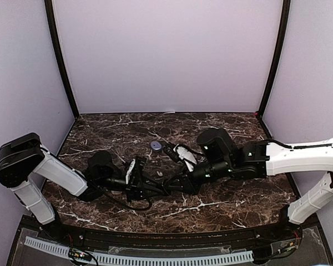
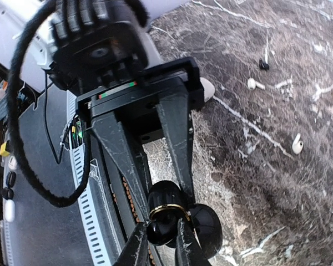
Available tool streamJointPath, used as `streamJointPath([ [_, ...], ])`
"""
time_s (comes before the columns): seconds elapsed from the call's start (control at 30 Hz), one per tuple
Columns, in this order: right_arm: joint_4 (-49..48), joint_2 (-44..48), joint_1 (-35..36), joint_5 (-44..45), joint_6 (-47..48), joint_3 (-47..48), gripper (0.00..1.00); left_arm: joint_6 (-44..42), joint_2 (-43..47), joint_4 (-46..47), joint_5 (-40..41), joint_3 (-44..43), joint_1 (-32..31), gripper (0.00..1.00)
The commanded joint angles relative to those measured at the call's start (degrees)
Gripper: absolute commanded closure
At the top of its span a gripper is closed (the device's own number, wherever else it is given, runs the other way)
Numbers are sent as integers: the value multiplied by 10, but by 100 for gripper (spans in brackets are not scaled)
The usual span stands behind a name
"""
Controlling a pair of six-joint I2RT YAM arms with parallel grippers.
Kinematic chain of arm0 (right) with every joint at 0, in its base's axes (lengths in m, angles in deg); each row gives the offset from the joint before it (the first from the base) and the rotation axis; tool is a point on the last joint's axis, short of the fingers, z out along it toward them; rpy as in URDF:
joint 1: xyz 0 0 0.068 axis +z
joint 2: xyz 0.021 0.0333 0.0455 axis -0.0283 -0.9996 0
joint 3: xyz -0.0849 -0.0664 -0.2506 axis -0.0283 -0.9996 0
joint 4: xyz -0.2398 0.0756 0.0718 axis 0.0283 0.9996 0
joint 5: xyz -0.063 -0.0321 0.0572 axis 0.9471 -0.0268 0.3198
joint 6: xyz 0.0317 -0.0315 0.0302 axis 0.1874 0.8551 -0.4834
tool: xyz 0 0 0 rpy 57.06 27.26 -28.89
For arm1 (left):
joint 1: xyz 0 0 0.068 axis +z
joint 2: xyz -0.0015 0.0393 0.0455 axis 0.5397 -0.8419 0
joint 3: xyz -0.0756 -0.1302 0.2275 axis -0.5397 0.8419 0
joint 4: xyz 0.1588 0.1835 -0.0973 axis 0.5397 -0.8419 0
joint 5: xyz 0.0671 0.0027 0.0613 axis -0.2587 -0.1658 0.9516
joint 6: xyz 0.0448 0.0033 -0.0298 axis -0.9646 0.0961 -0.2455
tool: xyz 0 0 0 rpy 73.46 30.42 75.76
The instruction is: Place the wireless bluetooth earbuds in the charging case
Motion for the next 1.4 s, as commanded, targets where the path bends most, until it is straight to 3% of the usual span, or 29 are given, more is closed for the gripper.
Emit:
streamJointPath([
  [0.0, -40, 31, 8, 49, 80, -31, 83, 23, 5, 40, -86, -14, -5, 100],
  [0.53, -98, 37, 73, 155, 243, -63, 69, 34, 17, 4, -93, -24, -5, 100],
  [0.8, -92, 43, 75, 128, 256, -57, 52, 28, 17, 3, -90, -20, -5, 100],
  [1.0, -107, 92, 72, 75, 245, -78, 48, 23, 18, 10, -84, -13, -3, 100],
  [1.13, -114, 106, 39, 52, 200, -80, 47, 80, 21, 99, -82, 22, 22, 100],
  [1.27, -145, 106, -27, 22, 128, -94, 46, 199, 20, 276, -84, 78, 87, 100],
  [1.37, -171, 89, -61, 35, 90, -111, 44, 250, 35, 316, -80, 105, 129, 100],
])
